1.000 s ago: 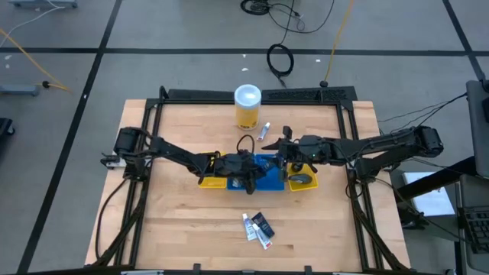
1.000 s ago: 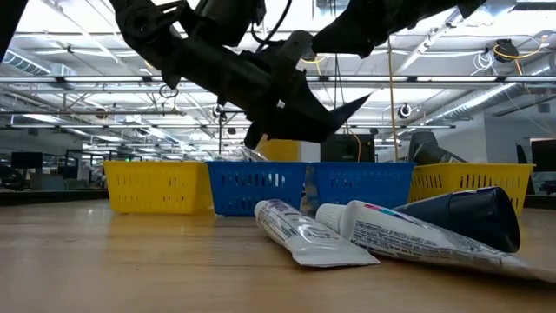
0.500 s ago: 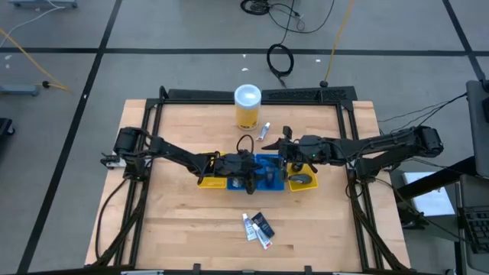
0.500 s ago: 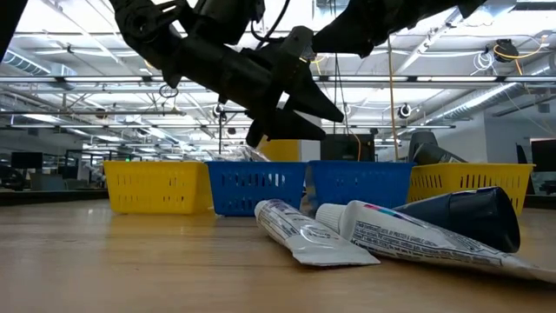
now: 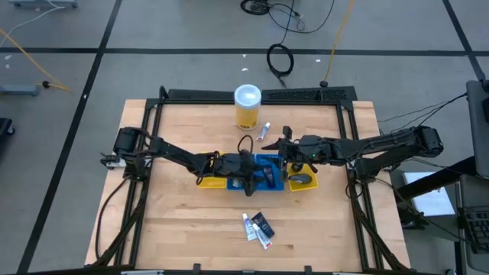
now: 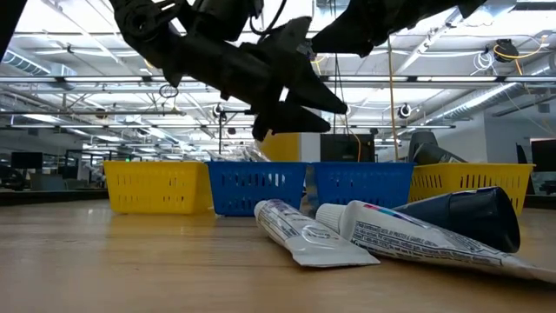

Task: Pick & Place Travel size toiletries
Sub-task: Put the white toothpaste into the left yellow bin

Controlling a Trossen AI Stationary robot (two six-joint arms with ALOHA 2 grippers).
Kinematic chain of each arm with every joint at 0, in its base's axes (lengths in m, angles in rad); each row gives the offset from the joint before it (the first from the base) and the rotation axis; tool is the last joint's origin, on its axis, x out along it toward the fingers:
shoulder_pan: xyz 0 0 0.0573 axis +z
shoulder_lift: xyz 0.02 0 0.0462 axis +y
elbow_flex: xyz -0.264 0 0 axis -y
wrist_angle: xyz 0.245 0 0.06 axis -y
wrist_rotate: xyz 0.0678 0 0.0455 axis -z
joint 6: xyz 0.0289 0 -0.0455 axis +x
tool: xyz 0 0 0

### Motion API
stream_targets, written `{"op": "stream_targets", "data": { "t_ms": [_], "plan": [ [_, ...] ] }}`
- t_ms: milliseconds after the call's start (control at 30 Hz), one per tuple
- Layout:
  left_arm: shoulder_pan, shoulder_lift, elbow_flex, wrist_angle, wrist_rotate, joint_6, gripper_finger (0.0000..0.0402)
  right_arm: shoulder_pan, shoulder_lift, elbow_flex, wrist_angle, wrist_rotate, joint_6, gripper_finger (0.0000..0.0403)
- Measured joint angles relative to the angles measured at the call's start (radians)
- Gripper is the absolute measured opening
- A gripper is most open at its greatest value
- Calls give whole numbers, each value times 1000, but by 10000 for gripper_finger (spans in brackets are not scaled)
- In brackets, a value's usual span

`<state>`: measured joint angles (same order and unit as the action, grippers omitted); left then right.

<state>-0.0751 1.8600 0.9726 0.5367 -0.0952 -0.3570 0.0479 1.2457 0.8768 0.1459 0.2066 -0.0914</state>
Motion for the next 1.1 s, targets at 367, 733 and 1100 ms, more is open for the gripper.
{"op": "stream_targets", "data": {
  "t_ms": [367,733,1100],
  "plan": [
    [-97,-160,2,-279,41,184,214,0,0,0,0,-1,0,130],
    [-243,-130,0,-327,52,392,214,0,0,0,2,-2,0,130],
    [-274,5,0,-301,74,411,214,0,0,0,7,-2,1,130]
  ]
}}
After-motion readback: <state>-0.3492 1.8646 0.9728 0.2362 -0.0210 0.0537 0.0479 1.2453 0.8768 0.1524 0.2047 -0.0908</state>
